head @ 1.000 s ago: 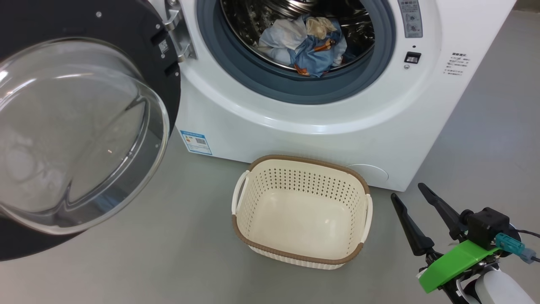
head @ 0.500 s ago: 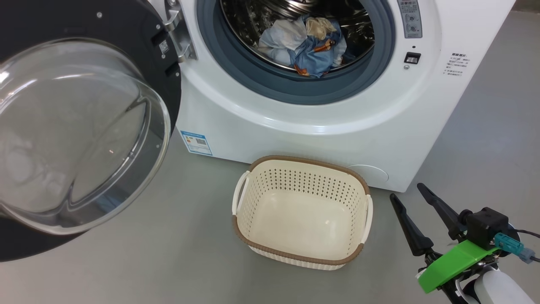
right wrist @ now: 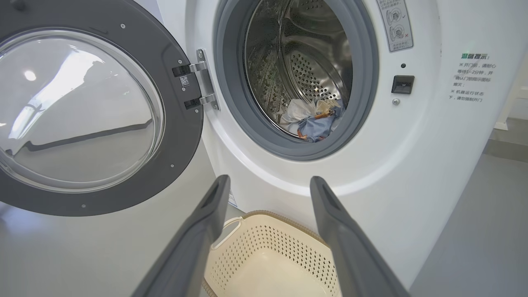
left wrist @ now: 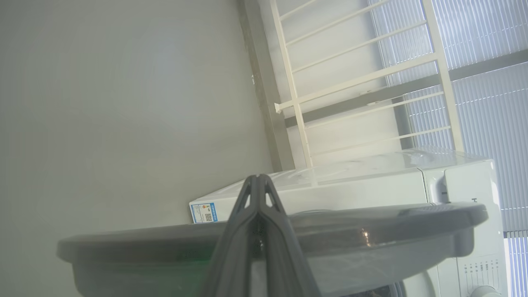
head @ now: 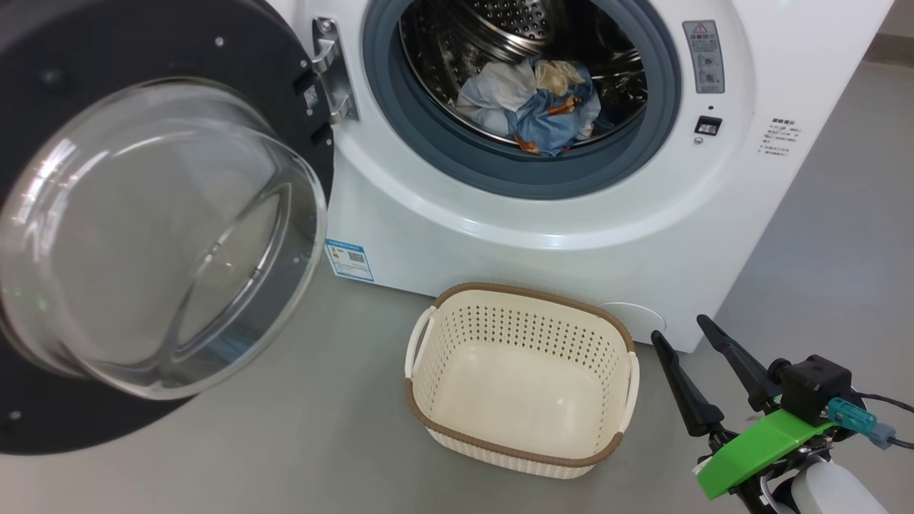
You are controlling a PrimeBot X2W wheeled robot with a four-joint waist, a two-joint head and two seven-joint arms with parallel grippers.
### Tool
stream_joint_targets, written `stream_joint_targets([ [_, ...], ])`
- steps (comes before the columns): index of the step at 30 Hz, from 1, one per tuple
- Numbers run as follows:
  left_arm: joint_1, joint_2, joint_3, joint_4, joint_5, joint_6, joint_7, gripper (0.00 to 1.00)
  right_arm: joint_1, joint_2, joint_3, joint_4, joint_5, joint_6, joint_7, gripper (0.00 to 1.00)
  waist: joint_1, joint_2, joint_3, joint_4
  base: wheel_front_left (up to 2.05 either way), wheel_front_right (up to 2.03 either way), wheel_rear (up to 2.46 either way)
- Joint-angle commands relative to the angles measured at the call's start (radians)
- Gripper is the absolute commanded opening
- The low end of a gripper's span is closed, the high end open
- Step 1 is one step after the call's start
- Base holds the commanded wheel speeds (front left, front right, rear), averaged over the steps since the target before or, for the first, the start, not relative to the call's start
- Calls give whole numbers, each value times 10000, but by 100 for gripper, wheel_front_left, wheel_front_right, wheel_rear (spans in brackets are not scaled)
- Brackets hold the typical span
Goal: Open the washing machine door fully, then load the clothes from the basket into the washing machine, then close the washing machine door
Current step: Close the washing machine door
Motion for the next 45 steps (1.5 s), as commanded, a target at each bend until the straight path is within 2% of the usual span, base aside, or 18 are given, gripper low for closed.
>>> stream_joint_targets([
  [1, 97, -24, -150, -338, -253, -74, 755, 0, 2, -3, 99, -164, 109, 16, -49, 100, 0, 0, -101, 81, 0, 0, 0],
  [15, 575, 59, -523, -1370, -925, -60, 3496, 0, 221, 411, -115, -62, 165, 16, -49, 100, 0, 0, -534, 232, 0, 0, 0],
  [20, 1025, -103, -559, -2293, -1360, 94, 4583, 0, 368, 562, -266, -68, 189, 16, -49, 100, 0, 0, -708, 258, 0, 0, 0],
  [27, 2061, -681, -821, -4477, -1823, 688, 5830, 0, 505, 759, -392, 14, 200, 16, -49, 100, 0, 0, -905, 279, 0, 0, 0],
  [35, 3469, -1419, -1159, -7663, -2331, 1711, 6838, 0, 585, 966, -505, -34, 222, 16, -49, 100, 0, 0, -1043, 48, 0, 0, 0],
  [40, 4121, -1849, -1344, -9162, -2453, 2243, 6997, 0, 582, 1016, -544, -63, 202, 16, -49, 100, 0, 0, -1035, -260, 0, 0, 0],
  [45, 4490, -2276, -1491, -10031, -2597, 2435, 7018, 0, 509, 1034, -570, -82, 182, 16, -49, 100, 0, 0, -979, -729, 0, 0, 0],
])
